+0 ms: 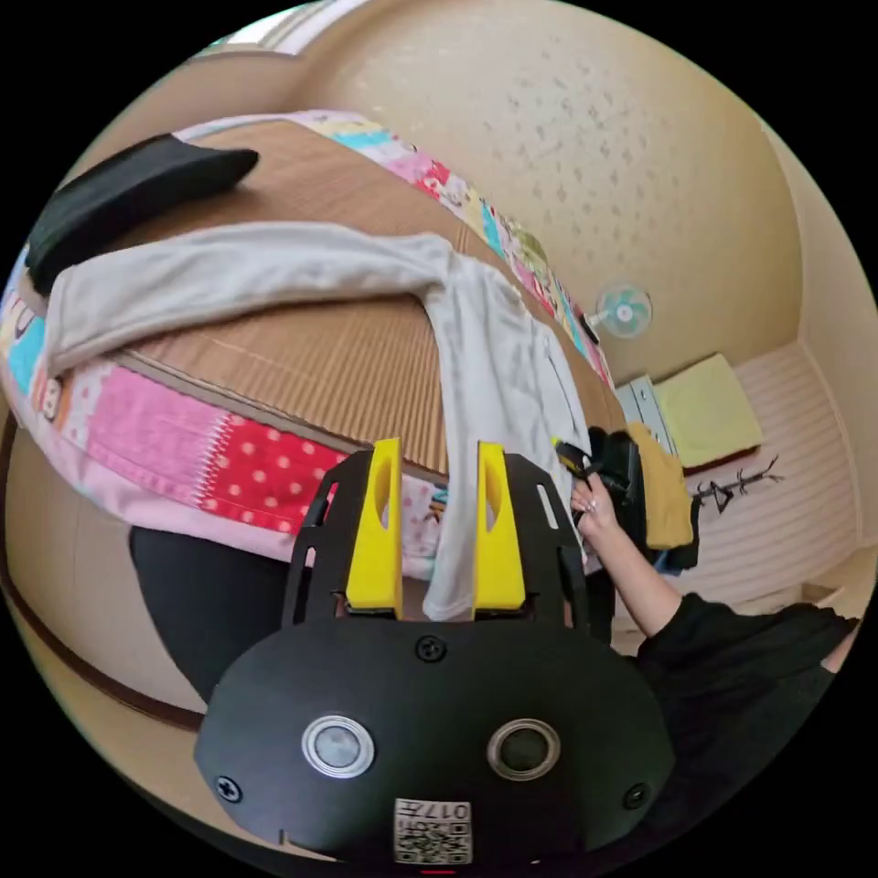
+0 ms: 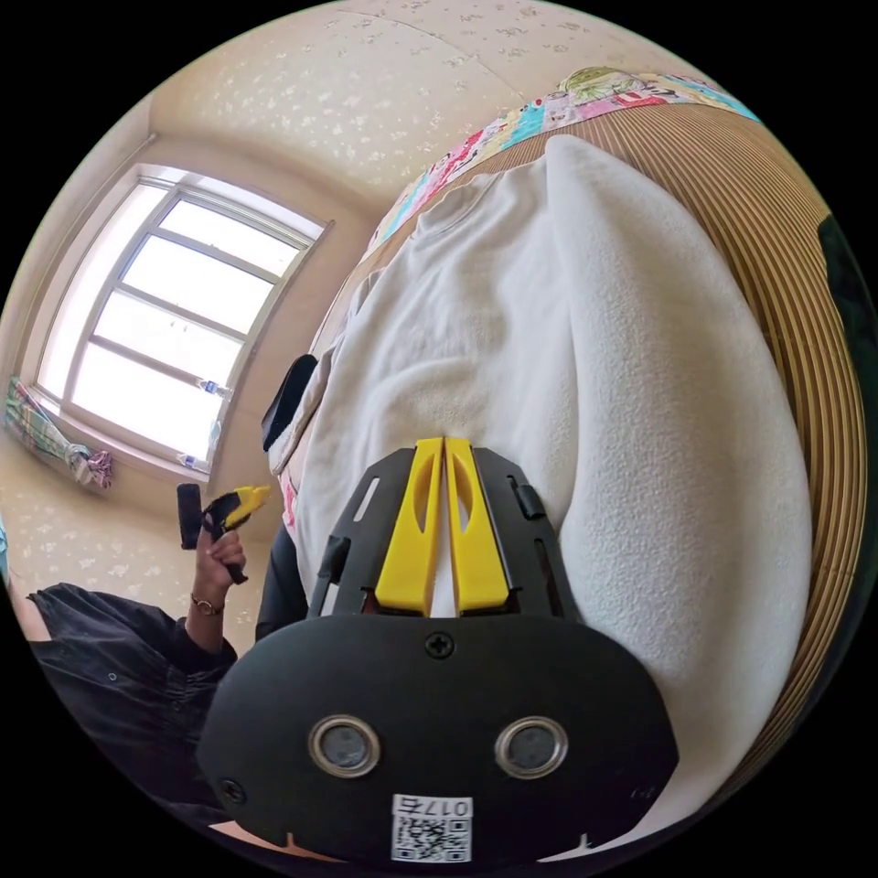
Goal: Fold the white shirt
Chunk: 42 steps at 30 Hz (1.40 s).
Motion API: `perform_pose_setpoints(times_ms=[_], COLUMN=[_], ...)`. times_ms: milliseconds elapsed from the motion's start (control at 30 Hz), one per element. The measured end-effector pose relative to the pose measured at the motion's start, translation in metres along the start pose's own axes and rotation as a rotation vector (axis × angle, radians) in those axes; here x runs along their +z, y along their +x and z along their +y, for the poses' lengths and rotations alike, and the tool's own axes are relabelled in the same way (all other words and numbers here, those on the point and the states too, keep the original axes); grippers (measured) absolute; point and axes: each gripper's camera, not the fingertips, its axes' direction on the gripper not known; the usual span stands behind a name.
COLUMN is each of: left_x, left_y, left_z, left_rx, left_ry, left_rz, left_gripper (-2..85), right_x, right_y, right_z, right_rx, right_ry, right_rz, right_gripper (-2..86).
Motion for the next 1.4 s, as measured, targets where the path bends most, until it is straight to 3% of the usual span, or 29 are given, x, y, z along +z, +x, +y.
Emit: perform_pose_setpoints(times_ms=[133,200,300,533,700,833,967,1100,1200,1300,1400], left_x=[0.046,0.049,0.045,-0.056,-0.051,-0.069,-0.097,-0.086,-0.07,-0.049,-0.037], left_y=[0.026,0.034,0.039,-0.02,-0.03,-0.019,0.008,0.046,0.086,0.114,0.126], left_z=[0.009,0.005,-0.003,0.025,0.066,0.091,0.103,0.089,0.086,0.091,0.102], left_rx=[0.032,0.045,0.159,-0.009,-0.017,-0.003,0.067,0.144,0.236,0.295,0.306], left_ry=[-0.106,-0.17,-0.316,-0.138,-0.232,-0.141,0.011,-0.061,-0.077,-0.129,-0.174], left_rz=[-0.104,-0.268,-0.148,-0.113,-0.291,-0.34,-0.304,-0.02,0.016,0.064,0.173], left_gripper=[13.1,6.1,2.4,1.3,3.0,3.9,5.4,5.3,5.1,5.1,5.1], right_x=[-0.009,-0.013,-0.016,-0.007,0.001,-0.006,-0.052,-0.093,-0.095,-0.069,-0.051], right_y=[0.006,0.009,0.009,-0.028,-0.054,-0.069,-0.125,-0.153,-0.152,-0.138,-0.136], right_z=[0.006,0.009,0.014,0.044,0.114,0.137,0.161,0.155,0.143,0.14,0.151], right_rx=[0.018,0.031,0.036,-0.017,-0.049,0.008,-0.126,-0.127,-0.095,-0.037,0.008], right_ry=[-0.002,-0.009,-0.013,-0.093,-0.04,-0.146,-0.147,-0.181,-0.269,-0.436,-0.46], right_rz=[-0.028,-0.045,-0.052,-0.008,-0.069,-0.077,0.12,0.395,0.633,0.768,0.885], right_gripper=[0.4,0.5,0.5,0.5,0.5,0.5,0.7,1.5,3.4,7.3,8.6])
